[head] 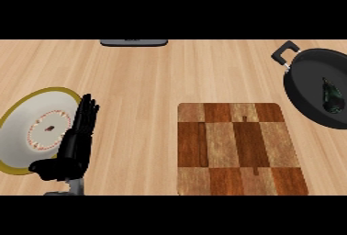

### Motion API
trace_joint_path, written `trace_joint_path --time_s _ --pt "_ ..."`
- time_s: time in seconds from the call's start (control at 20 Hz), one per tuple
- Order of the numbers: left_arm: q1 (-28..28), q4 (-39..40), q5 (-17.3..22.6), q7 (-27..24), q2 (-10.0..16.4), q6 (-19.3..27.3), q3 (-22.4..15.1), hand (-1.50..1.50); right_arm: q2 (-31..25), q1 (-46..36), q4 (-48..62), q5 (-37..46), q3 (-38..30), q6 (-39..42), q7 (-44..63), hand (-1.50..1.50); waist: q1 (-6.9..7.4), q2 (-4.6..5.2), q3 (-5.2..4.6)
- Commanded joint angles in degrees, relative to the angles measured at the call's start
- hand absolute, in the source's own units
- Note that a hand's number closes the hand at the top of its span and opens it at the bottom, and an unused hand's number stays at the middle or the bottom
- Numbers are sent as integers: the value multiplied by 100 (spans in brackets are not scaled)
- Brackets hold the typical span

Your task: Pick the eggplant from the cutting board and place it in the pot

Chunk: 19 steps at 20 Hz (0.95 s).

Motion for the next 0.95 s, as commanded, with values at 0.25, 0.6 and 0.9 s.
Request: trace_joint_path --time_s 0.25,0.6,0.9 --pt "-213 24 -185 207 -237 133 -17 0 199 1522 -1653 -1022 317 278 -311 -150 -24 -4 -7" --pt "-179 158 -50 48 -82 -172 249 0 422 2114 -2165 -1513 240 -219 -690 -150 -12 1 -4" --pt "-432 387 -131 26 -207 -108 266 0 917 2917 -3528 -931 121 -221 110 -150 -47 -2 -13"
